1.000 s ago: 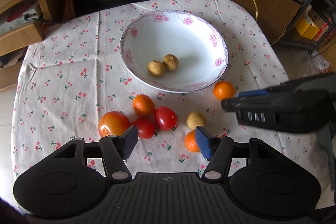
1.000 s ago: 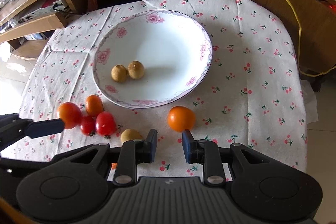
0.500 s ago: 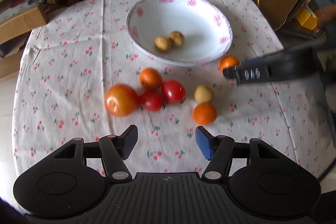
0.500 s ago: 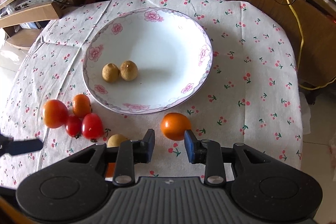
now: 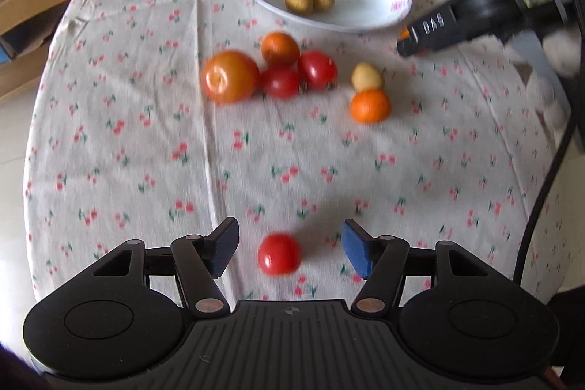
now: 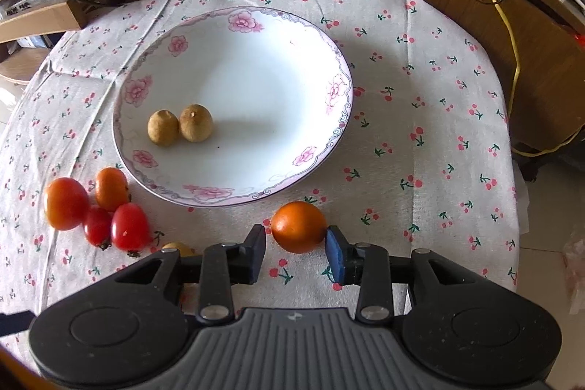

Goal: Organize fruits
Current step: 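Move right tool to a tangerine while left tool moves to a red tomato, then close right tool on the tangerine while left tool closes on the red tomato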

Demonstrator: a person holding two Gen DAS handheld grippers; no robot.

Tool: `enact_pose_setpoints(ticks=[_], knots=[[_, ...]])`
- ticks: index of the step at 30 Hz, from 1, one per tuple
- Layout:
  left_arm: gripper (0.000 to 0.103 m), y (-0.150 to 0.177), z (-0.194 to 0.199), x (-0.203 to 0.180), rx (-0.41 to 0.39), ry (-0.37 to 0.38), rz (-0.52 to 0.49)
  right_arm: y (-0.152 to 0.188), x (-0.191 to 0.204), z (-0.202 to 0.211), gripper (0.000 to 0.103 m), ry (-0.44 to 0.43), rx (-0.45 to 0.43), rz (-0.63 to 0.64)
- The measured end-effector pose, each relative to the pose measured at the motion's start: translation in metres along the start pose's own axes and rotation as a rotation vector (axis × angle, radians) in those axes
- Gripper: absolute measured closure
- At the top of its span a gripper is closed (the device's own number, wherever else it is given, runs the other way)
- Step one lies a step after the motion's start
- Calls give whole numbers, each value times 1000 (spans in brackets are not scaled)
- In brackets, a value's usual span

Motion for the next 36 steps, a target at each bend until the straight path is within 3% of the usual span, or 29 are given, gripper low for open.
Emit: enact_pose_setpoints(ticks=[7,18,36], knots=[[41,5,-12,7,32,-21,19,3,2,-10,69,-9,19,15],[51,9,-12,2,14,-47,-12,16,9,-2,72,-13,32,85],[50,13,-10,2,-2,-69,-39,84,56,29,72,-67,69,246]])
Point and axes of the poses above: each gripper's, at about its wrist camera, not at the fingertips, and z roughly against the way its jaws point, x to its left, y to its underside, the point moved 2 cm from there along -z, roughly the way its jaws point, and after that the axes turned 12 degrees about z, right-handed, at the moved point
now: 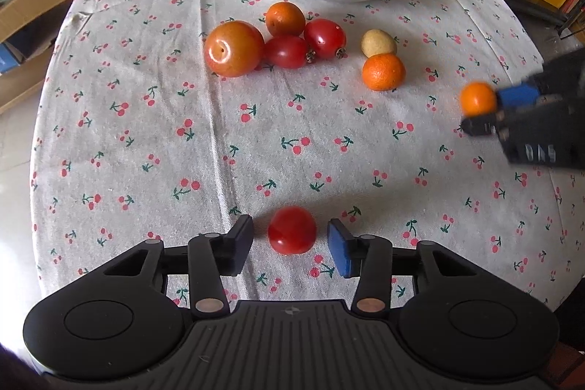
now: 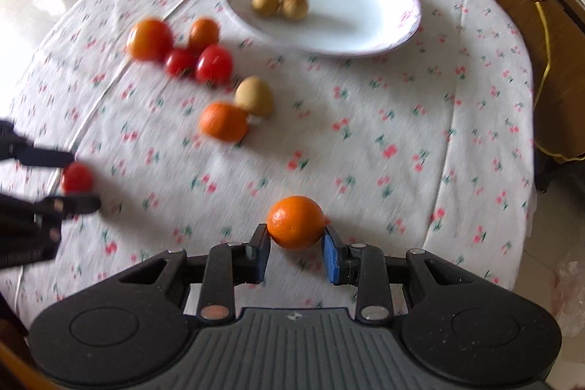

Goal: Organize fruits
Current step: 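Close right tool on the tangerine while left tool closes on the red tomato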

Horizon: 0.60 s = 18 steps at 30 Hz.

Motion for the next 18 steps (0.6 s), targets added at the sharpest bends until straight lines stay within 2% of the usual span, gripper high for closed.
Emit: enact_pose_setpoints(ticks=[18], knots=[[53,0,0,-6,-19,-26,-28,0,-3,-3,71,9,-2,-32]])
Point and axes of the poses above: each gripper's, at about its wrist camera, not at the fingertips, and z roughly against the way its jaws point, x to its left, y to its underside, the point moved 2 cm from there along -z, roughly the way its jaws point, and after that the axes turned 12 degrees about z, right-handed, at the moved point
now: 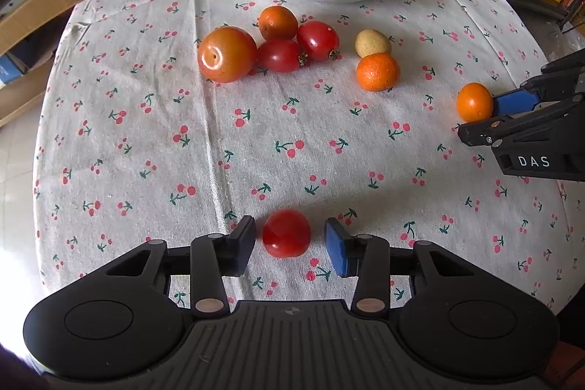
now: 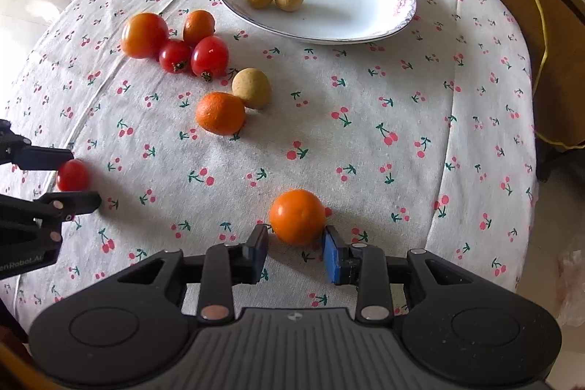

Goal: Organize fruits
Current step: 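Close right tool on the tangerine while left tool closes on the red tomato, then lift the tangerine with right tool while left tool lifts the red tomato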

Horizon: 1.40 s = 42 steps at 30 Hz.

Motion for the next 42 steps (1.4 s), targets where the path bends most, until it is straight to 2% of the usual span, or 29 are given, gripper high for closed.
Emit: enact_pose_setpoints(ticks=[1,3,8,17,21,25,28,35,42], knots=[[53,0,0,0,-1,0,-3,0,1,0,71,2,-1,3],[61,0,1,-1,-5,3,-7,-1,2,1,74,17,-3,9],[68,2,3,-3,-17,-12,-31,3,9,7,74,29,-17,0],[69,4,3,1,-36,-11,-43,12,18,16,75,47,-22,-69],[69,4,7,-9,-49,-14,-87,17,22,24,79,80,-2,-91],[69,1,11,-14,-67,-19,-101,18,25,29,90,130,22,-78],[69,2,4,-14,-51,-37,-110,14,26,27,90,141,31,-53],[69,-4,-2,-4,-30,-27,-78,6,16,25,90,68,-9,-46],[69,-13,-5,1,-10,-4,-47,1,-3,30,89,6,-29,-96]])
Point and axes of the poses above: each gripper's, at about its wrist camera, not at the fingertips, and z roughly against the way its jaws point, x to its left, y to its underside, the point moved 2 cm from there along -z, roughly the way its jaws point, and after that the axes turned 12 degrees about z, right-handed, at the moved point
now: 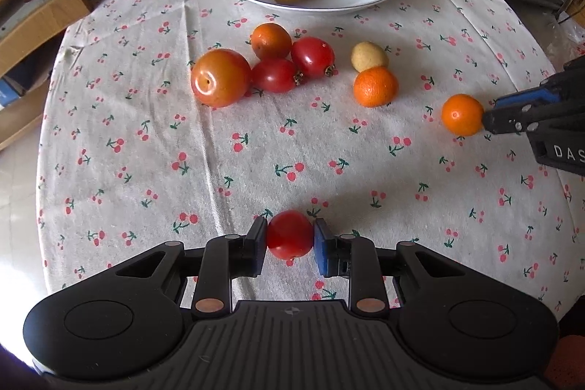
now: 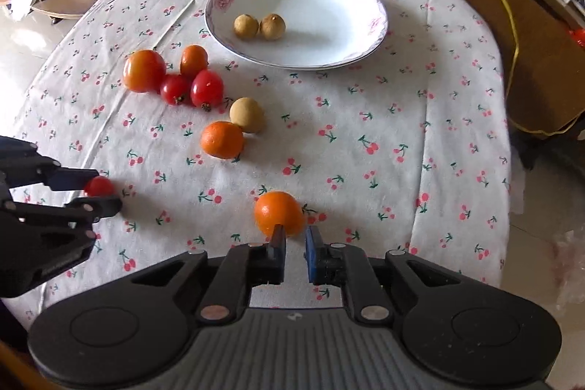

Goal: Organize fruits
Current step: 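Lift the tangerine with right tool while left tool lifts the red tomato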

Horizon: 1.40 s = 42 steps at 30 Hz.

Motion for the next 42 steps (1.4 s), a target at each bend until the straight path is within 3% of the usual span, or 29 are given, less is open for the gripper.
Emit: enact_pose_setpoints(ticks=[3,7,11,22,33,42], knots=[[68,-3,0,0,2,6,11,-6,-1,0,86,-43,-18,-37],[67,-5,-2,-2,6,6,8,-16,4,-4,70,-30,-19,-6],[67,-7,-4,0,18,19,22,-23,4,-7,67,-39,-18,13],[66,-16,-8,-5,36,9,10,-24,11,-24,69,-93,-6,18],[68,-15,-6,-8,11,-17,-34,-21,9,-16,69,31,-21,66],[64,-6,-4,-3,22,-8,-37,-24,13,-12,69,46,-35,87]])
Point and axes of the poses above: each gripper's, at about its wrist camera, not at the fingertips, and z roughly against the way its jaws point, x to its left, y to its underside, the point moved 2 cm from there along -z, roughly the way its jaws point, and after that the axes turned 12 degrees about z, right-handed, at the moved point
